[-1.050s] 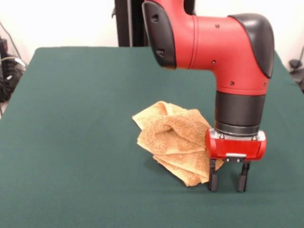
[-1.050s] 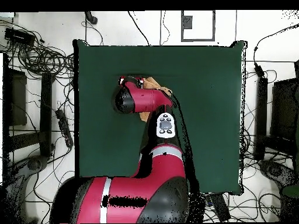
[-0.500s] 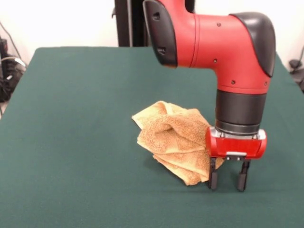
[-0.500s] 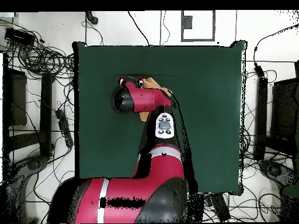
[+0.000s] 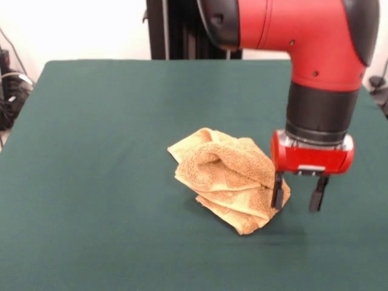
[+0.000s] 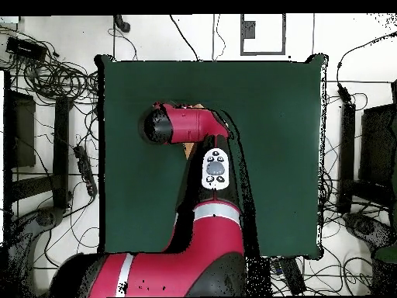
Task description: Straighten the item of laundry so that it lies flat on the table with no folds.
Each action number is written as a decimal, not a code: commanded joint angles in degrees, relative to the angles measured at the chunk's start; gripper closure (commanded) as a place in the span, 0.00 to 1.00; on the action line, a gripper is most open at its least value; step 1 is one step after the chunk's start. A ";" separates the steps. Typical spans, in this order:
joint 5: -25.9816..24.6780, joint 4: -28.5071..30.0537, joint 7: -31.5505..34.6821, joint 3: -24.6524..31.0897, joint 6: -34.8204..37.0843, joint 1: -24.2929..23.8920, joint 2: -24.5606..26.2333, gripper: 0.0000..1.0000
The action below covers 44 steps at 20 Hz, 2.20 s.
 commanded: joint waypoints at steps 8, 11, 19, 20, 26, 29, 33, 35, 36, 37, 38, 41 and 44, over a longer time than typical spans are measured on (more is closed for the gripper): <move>0.90 3.36 6.85 4.31 3.43 -1.33 2.72 0.00; 0.49 3.53 7.04 4.29 1.79 -1.61 3.87 0.00; -0.59 5.04 7.29 3.13 1.36 -1.25 3.89 0.00; -0.72 5.54 7.10 3.22 1.34 -1.37 3.70 0.00; -0.81 6.58 8.30 3.98 -3.17 -2.01 5.67 0.00; -0.73 5.62 8.41 4.48 -5.53 -2.44 7.61 0.00; -0.86 3.17 8.63 3.03 -7.37 -1.97 10.27 0.00; -0.85 1.96 7.61 3.90 -8.36 -2.73 11.68 0.00; -0.76 1.39 7.22 4.20 -8.62 -2.97 12.29 0.00; -0.62 0.81 6.97 4.37 -8.75 -3.15 12.81 0.00; -0.47 0.17 6.99 4.16 -8.80 -3.05 13.48 0.00; 0.31 -3.81 9.11 -0.48 -7.17 -0.29 16.86 0.00; 0.39 -4.49 8.82 -0.63 -6.53 -0.38 17.54 0.00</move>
